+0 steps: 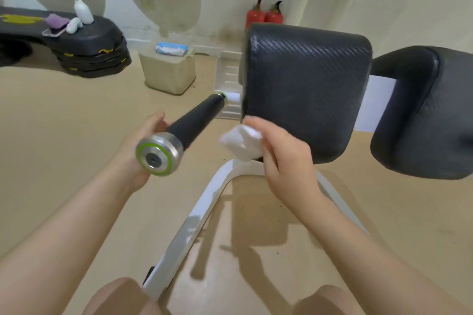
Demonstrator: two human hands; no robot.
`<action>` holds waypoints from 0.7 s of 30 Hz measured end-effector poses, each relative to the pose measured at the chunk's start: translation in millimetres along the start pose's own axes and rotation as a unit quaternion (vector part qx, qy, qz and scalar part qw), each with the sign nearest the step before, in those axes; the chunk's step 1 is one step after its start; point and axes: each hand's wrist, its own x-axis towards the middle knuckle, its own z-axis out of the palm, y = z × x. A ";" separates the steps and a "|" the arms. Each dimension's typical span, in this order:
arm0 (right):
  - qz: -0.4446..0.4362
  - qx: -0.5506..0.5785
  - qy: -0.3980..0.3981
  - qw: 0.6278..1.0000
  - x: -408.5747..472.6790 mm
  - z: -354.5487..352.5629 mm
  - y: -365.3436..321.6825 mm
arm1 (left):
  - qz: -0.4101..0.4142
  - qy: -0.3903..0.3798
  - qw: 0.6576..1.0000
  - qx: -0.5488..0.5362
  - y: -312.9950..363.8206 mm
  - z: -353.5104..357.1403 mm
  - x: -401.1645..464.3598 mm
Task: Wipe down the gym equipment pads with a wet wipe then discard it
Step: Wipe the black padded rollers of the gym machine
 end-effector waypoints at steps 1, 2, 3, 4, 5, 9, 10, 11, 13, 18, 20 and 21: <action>0.047 0.019 0.000 0.999 13.2 -0.9 -12.9 | -0.026 0.003 1.000 0.001 11.2 -0.7 -7.4; 0.099 0.037 -0.003 0.994 25.6 -3.6 -24.2 | -0.045 -0.010 0.999 0.024 22.4 -0.3 -15.8; 0.153 0.054 -0.008 0.987 38.0 -7.8 -33.7 | -0.063 -0.029 0.996 0.053 32.7 1.0 -23.5; 0.199 0.064 -0.012 0.978 49.8 -13.0 -41.4 | -0.085 -0.045 0.993 0.073 42.6 3.3 -31.1; 0.228 0.064 -0.014 0.971 61.6 -17.9 -48.4 | -0.113 -0.056 0.989 0.075 52.0 5.7 -38.4; 0.270 0.037 -0.029 0.962 97.5 -16.9 -66.5 | -0.221 -0.055 0.974 0.016 82.9 15.8 -61.8; 0.271 0.012 -0.051 0.961 103.3 -10.9 -68.8 | -0.238 -0.051 0.970 0.013 87.8 18.1 -67.1; 0.264 -0.021 -0.080 0.961 107.7 -3.3 -70.0 | -0.249 -0.045 0.967 0.021 90.9 19.8 -71.5; 0.243 -0.079 -0.151 0.955 113.9 12.8 -69.8 | -0.250 -0.046 0.966 0.047 93.8 21.4 -78.1; 0.272 -0.028 -0.232 0.933 93.4 31.4 -75.4 | -0.218 -0.063 0.974 0.020 92.2 18.2 -80.5; 0.309 0.058 -0.200 0.928 78.1 20.9 -89.8 | -0.206 -0.078 0.975 0.031 91.0 16.1 -81.1; 0.322 0.089 -0.186 0.924 70.4 13.9 -101.3 | -0.204 -0.078 0.975 0.033 90.6 14.6 -81.4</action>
